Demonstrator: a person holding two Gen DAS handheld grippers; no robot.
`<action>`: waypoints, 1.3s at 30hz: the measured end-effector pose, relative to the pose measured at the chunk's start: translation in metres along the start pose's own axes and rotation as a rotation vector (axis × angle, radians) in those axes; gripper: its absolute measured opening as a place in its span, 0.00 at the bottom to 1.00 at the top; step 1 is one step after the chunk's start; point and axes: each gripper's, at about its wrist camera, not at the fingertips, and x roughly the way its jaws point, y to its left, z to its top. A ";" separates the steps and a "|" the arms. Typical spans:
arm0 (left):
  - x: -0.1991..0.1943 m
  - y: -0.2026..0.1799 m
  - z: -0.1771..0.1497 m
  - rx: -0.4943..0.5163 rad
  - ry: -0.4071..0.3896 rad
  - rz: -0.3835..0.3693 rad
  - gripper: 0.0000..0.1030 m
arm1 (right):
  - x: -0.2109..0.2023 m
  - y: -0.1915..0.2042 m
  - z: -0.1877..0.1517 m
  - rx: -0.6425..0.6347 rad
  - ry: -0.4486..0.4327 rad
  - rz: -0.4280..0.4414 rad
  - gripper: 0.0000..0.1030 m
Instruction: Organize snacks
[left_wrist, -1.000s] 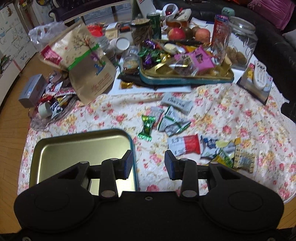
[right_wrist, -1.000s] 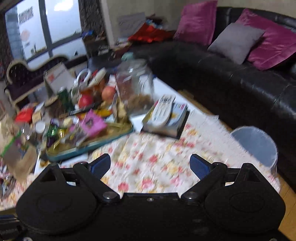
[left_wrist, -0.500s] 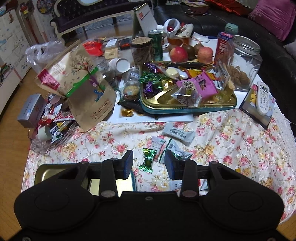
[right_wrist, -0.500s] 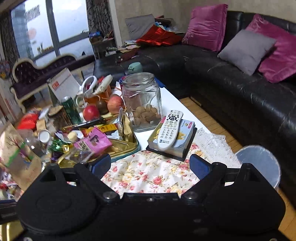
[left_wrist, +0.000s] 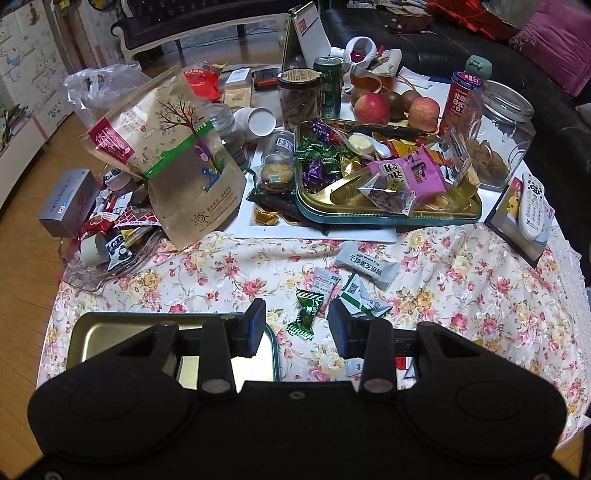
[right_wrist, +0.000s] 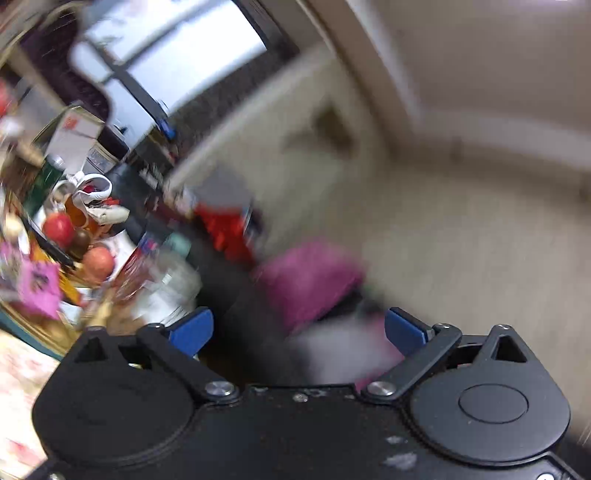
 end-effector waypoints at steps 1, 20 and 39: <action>0.000 0.000 -0.001 0.005 -0.001 0.004 0.46 | -0.006 0.007 -0.001 -0.068 -0.070 -0.046 1.00; 0.010 -0.006 -0.008 0.037 0.036 0.030 0.46 | 0.061 -0.007 -0.028 0.398 0.806 0.936 0.89; 0.019 -0.026 -0.011 0.084 0.081 0.007 0.46 | 0.072 0.041 -0.116 0.749 1.324 0.991 0.79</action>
